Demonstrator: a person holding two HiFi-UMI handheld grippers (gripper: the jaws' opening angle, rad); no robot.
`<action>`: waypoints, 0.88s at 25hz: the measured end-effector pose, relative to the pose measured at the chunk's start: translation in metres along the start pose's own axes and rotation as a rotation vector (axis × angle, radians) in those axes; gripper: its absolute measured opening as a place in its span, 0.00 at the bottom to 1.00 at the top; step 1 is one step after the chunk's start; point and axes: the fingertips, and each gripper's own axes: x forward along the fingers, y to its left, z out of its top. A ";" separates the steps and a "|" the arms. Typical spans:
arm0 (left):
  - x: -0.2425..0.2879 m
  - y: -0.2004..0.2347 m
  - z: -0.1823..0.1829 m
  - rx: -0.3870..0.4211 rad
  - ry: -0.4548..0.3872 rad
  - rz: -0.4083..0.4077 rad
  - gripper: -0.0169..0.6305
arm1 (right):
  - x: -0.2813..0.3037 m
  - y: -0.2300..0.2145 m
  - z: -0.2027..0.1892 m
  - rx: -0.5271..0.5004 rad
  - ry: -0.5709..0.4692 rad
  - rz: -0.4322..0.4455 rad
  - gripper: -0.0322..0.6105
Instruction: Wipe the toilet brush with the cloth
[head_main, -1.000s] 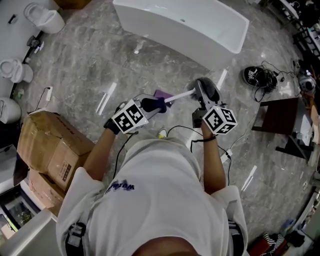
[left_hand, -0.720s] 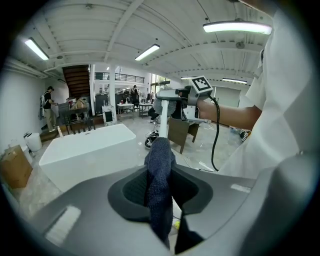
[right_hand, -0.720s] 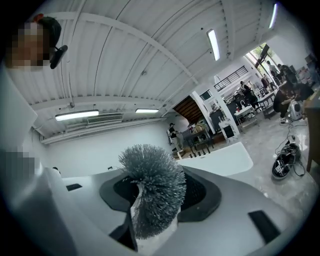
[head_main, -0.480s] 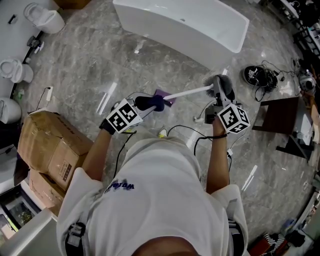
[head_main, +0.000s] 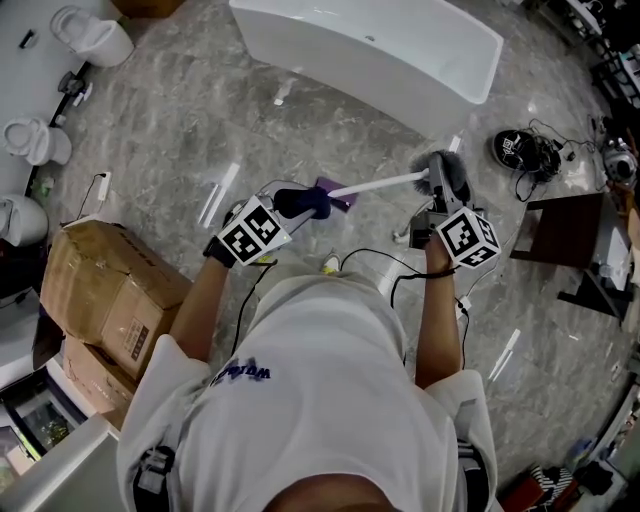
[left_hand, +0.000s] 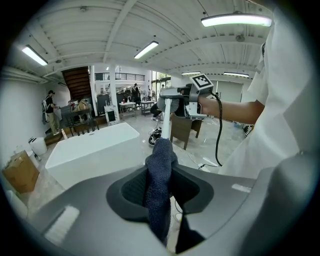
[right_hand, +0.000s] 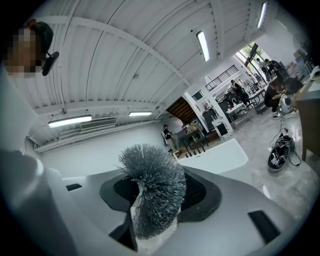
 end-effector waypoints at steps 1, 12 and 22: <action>-0.001 0.000 -0.001 0.000 0.000 0.001 0.19 | 0.001 0.003 -0.003 0.001 0.004 0.005 0.38; 0.002 -0.005 0.004 -0.012 -0.025 -0.009 0.19 | 0.012 0.044 -0.046 -0.012 0.084 0.077 0.38; 0.014 -0.006 -0.014 -0.052 -0.009 -0.032 0.18 | 0.015 0.045 -0.062 -0.050 0.134 0.078 0.38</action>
